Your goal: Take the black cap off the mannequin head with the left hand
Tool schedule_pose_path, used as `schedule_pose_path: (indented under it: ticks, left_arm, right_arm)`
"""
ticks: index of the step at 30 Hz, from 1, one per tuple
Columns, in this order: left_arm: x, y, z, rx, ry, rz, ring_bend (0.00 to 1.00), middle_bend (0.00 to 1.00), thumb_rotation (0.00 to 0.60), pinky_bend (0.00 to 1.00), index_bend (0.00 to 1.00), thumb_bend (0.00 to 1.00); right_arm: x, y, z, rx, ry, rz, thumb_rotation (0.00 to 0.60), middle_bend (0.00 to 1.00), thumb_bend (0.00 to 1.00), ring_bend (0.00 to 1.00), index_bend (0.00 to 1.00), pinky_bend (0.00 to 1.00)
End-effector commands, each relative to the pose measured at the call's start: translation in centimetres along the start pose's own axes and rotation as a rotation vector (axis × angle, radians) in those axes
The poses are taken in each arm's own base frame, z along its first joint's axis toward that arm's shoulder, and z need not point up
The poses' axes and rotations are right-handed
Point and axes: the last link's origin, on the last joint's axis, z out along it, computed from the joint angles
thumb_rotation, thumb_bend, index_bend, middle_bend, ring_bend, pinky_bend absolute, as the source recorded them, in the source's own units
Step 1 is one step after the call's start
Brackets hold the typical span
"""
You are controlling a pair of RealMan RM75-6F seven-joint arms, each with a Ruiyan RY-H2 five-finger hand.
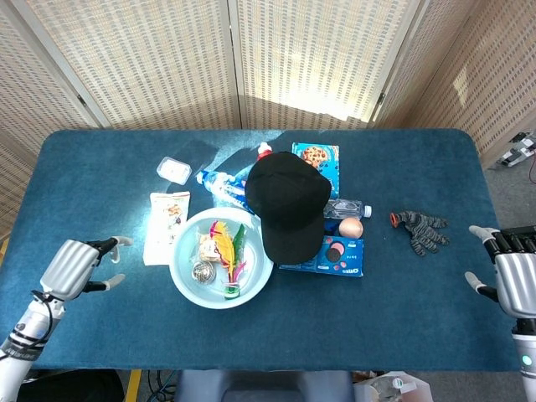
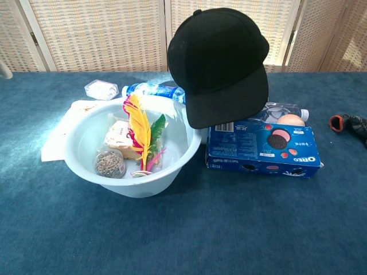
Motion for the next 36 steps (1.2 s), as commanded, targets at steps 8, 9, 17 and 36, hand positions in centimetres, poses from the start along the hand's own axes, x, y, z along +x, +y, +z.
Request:
schedule_pose_path:
  ticks: [8,9,17,36]
  left_arm:
    - [-3.2,3.9,6.1,-0.223,-0.02,-0.033,0.93,0.85,0.6,1.0,0.46,0.14]
    - [-3.5,4.1,6.5,-0.237,-0.022,-0.034,0.94,0.86,0.6,1.0,0.47,0.14]
    - [-5.5,6.6,9.5,-0.327,0.0,-0.074,1.0,0.93,0.6,1.0,0.56,0.14]
    - [-9.6,12.6,14.4,-0.391,0.032,-0.14,1.0,0.94,0.6,1.0,0.55,0.14]
  right_arm:
    - [0.1,0.3,-0.4,-0.018,-0.008,-0.001,0.6,0.31,0.15,0.26,0.27,0.31]
    - [0.0,0.3,-0.5,-0.02,-0.009,-0.001,0.6,0.31,0.15,0.26,0.27,0.31]
    - [-0.3,0.4,-0.5,-0.028,-0.024,-0.003,0.6,0.31,0.15,0.26,0.27,0.31]
    - [-0.5,0.5,-0.8,-0.05,-0.039,-0.014,0.6,0.31,0.15,0.26,0.27,0.31]
